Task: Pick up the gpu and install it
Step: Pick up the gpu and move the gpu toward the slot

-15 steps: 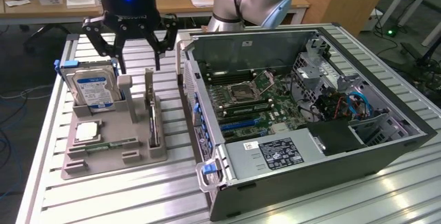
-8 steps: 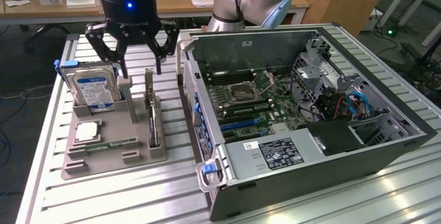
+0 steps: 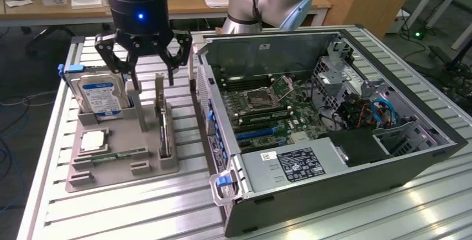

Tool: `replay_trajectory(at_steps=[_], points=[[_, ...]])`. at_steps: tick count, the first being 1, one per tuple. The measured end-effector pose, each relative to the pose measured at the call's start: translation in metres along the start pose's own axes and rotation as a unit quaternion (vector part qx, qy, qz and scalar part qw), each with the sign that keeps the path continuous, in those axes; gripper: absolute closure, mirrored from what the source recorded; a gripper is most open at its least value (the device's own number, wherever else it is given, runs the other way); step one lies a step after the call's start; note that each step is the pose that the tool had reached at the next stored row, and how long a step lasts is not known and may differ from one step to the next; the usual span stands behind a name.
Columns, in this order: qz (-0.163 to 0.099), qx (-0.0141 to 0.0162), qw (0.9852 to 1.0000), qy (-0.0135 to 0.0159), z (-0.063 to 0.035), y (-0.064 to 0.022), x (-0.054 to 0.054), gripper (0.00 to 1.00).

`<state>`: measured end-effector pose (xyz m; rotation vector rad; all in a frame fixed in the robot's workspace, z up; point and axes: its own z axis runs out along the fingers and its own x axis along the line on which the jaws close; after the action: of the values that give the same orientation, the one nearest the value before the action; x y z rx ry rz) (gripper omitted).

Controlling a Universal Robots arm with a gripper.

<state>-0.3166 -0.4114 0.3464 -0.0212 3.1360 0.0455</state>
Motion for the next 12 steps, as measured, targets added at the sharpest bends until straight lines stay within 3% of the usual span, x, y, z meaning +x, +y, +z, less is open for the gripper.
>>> replay_trajectory(at_steps=[12], points=[[0.000,0.0000,1.0000,-0.0013,0.0228,-0.0006,0.000,0.35]])
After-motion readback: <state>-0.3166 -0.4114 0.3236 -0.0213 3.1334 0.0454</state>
